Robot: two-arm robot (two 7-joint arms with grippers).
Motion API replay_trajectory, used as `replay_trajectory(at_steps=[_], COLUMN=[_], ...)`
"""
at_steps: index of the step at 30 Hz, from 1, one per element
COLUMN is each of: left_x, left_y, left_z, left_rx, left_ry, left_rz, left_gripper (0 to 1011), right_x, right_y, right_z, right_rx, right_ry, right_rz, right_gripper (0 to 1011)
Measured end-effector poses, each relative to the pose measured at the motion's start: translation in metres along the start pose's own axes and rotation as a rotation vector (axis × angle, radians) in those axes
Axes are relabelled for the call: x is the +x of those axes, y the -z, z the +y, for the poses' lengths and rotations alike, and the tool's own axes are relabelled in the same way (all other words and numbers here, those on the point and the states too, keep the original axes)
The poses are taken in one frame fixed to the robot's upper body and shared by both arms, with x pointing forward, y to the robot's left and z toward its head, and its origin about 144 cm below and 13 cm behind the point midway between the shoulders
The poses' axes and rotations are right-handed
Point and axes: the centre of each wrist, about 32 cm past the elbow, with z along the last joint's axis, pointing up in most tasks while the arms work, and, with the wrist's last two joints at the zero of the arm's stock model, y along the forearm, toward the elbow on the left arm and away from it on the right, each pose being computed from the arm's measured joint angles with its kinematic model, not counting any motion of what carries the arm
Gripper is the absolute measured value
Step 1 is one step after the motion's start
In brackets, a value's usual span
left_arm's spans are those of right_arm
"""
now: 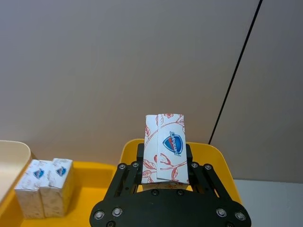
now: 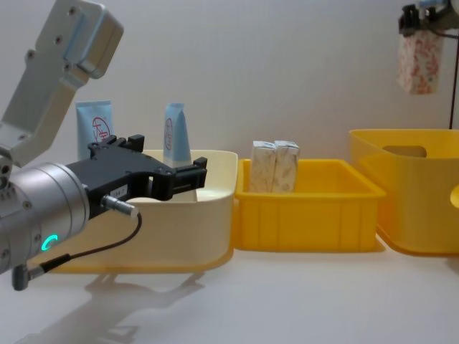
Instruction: Bimanual collaborative sorting of washing and personal care products
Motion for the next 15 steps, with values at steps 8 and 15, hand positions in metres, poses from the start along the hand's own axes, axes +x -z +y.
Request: replay_trajectory(at_steps=[8, 15], left_x=[0.000, 0.000], left_y=[0.000, 0.000], left_z=[0.000, 0.000], left_rx=[0.000, 0.000], left_ry=[0.000, 0.000], left_rz=[0.000, 0.000], left_gripper=[1002, 1002], right_x=[0.008, 0.011], right_y=[0.006, 0.008], right_z=[0.011, 0.019], right_rx=[-0.072, -0.132], right_ry=[0.006, 0.009], right_rz=[-0.014, -0.019], right_gripper=[407, 408])
